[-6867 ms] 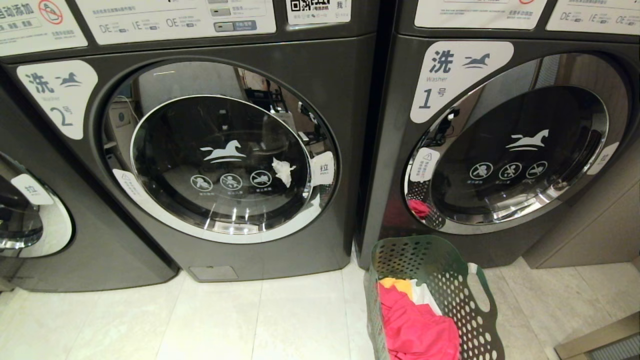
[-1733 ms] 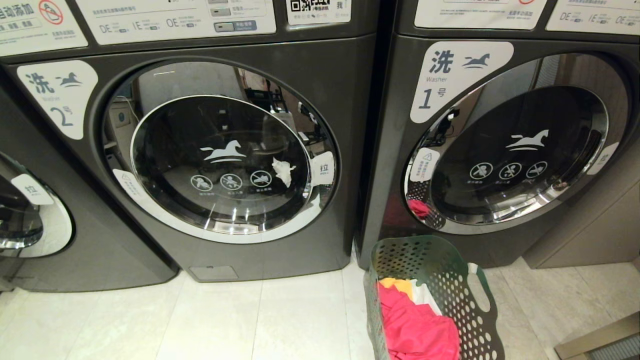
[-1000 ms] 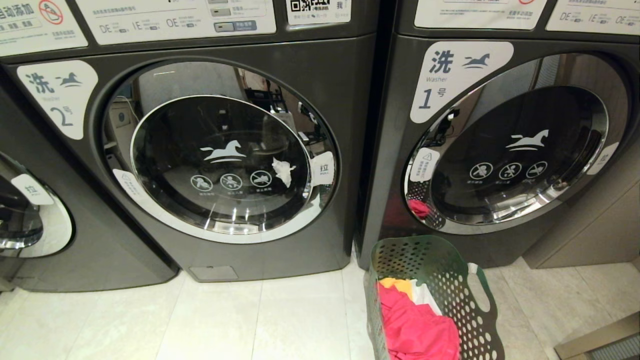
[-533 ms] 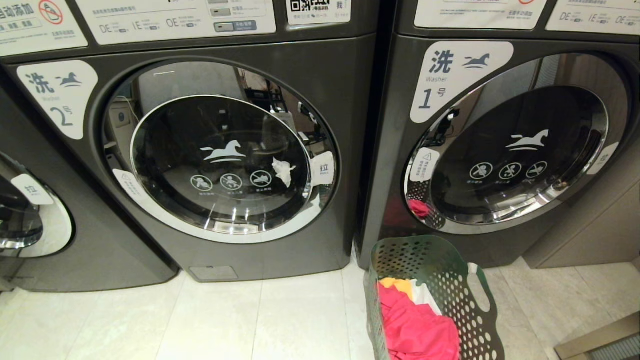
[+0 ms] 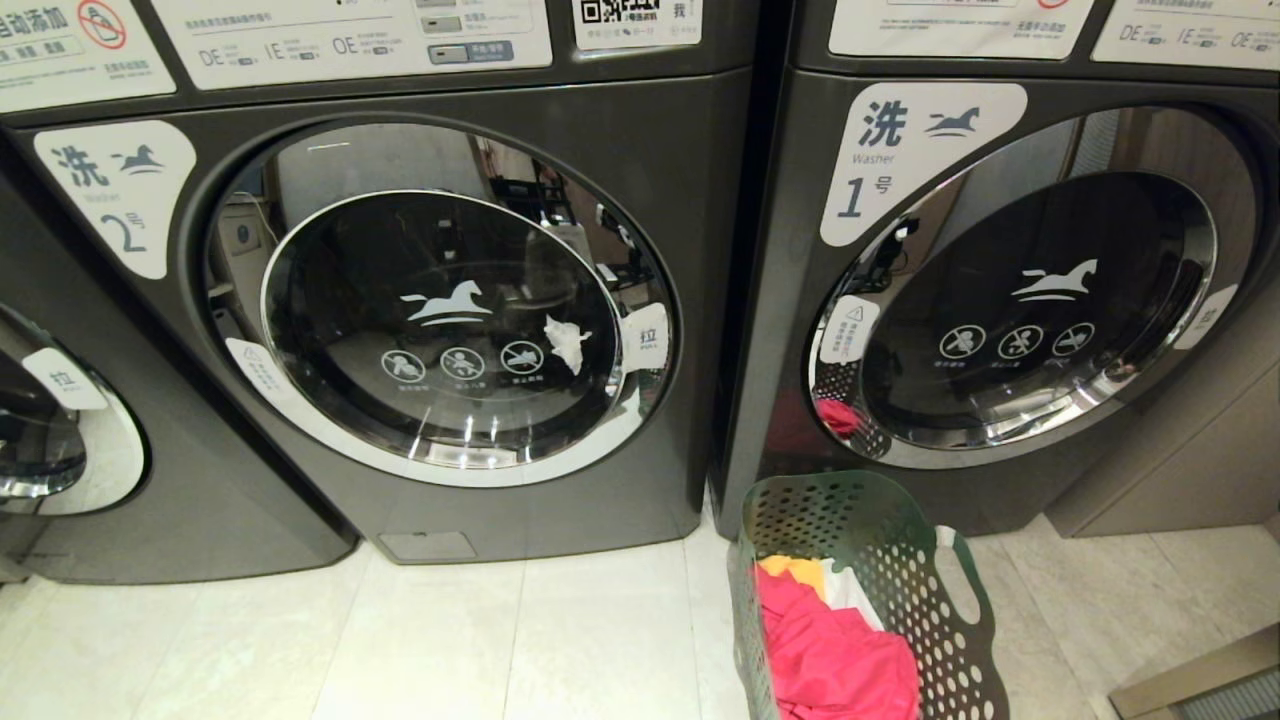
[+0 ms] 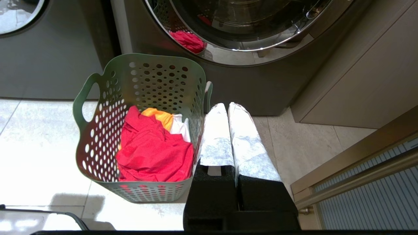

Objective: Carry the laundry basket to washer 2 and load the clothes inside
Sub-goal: Open the lid of the washing machine

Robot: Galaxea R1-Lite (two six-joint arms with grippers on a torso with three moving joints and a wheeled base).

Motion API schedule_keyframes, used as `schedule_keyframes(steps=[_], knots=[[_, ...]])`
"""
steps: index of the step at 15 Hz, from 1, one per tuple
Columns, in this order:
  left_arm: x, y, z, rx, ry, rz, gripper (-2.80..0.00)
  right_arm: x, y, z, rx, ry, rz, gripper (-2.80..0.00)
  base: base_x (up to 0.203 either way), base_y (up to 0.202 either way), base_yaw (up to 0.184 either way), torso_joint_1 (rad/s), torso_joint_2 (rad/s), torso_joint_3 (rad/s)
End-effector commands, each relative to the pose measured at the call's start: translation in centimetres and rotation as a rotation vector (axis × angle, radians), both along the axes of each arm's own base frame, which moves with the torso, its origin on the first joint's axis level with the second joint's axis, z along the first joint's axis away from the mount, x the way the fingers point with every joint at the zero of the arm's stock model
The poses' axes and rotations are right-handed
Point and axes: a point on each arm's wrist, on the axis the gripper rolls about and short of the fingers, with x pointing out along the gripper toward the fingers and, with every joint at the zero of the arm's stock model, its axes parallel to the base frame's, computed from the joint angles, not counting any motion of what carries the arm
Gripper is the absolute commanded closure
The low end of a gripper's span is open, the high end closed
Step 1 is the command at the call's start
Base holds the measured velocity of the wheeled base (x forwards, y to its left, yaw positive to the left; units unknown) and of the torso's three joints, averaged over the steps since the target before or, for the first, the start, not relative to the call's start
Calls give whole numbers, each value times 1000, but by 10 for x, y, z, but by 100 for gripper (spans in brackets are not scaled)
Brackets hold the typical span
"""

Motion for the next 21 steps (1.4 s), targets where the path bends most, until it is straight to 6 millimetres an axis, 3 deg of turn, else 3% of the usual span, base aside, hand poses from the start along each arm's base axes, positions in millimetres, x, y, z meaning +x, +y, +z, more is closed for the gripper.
schedule_keyframes(steps=[1,8,21], knots=[[1,0,-2,1,7,0,0,0,0,0,-1,1,0,0,0,0,0,0,0,0],[1,0,-2,1,7,0,0,0,0,0,-1,1,0,0,0,0,0,2,2,118],[1,0,-2,-33,9,6,0,1,1,-2,1,6,24,0,0,0,0,0,0,2]])
